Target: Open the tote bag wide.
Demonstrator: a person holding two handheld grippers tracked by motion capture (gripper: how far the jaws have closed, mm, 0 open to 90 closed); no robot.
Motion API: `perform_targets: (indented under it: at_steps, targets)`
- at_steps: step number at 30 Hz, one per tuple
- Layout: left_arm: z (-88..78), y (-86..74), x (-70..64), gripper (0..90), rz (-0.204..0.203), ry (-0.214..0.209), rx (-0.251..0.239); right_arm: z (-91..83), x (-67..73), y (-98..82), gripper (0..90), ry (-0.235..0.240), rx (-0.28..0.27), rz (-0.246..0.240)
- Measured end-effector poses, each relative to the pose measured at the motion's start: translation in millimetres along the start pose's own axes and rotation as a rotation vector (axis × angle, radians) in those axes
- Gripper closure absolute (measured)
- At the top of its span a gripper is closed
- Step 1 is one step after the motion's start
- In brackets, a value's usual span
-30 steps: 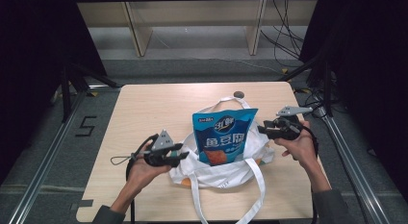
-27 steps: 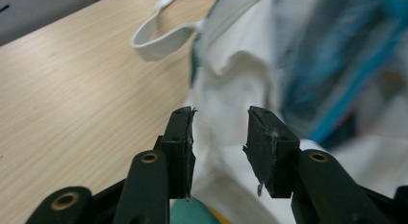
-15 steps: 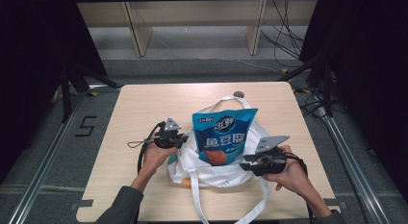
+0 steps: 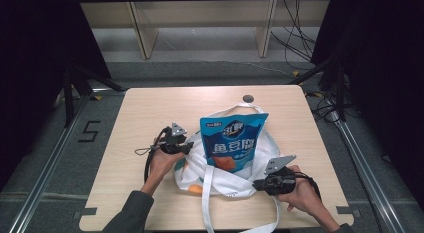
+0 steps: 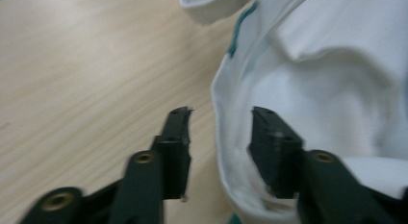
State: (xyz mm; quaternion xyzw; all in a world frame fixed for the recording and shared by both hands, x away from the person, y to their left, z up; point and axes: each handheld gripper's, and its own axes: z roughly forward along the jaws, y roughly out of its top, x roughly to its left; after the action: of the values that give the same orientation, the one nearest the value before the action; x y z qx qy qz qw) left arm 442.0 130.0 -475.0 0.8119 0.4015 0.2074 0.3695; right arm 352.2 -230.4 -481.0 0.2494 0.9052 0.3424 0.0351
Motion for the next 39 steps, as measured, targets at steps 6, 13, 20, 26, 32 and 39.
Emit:
perform_targets:
  at_steps: [6, 13, 20, 26, 32, 39]
  targets:
    - [-56.1, -19.0, -31.4, 62.2, 0.011, -0.126, -0.124, -34.4, -2.4, 14.8, 68.1, -0.080, -0.174, 0.014]
    - [-44.1, -56.0, -55.6, 74.3, 0.103, -0.212, 0.012, -4.6, -18.7, 6.5, 67.7, -0.170, -0.071, 0.008]
    - [-28.0, -58.9, -61.3, 84.9, 0.170, -0.143, 0.053, 12.3, -24.5, 2.1, 85.6, -0.182, -0.039, 0.009]
    - [-12.7, -48.7, -51.1, 86.3, 0.167, -0.089, 0.046, 20.4, -25.5, 4.6, 88.0, -0.196, -0.037, 0.027]
    - [6.2, -32.4, -32.4, 87.3, 0.187, -0.037, 0.051, 29.7, -35.2, 14.6, 88.0, -0.225, -0.062, 0.035]
    - [25.7, -19.1, -13.0, 87.9, 0.142, -0.015, 0.043, 37.3, -50.3, 26.9, 87.7, -0.241, -0.057, 0.067]
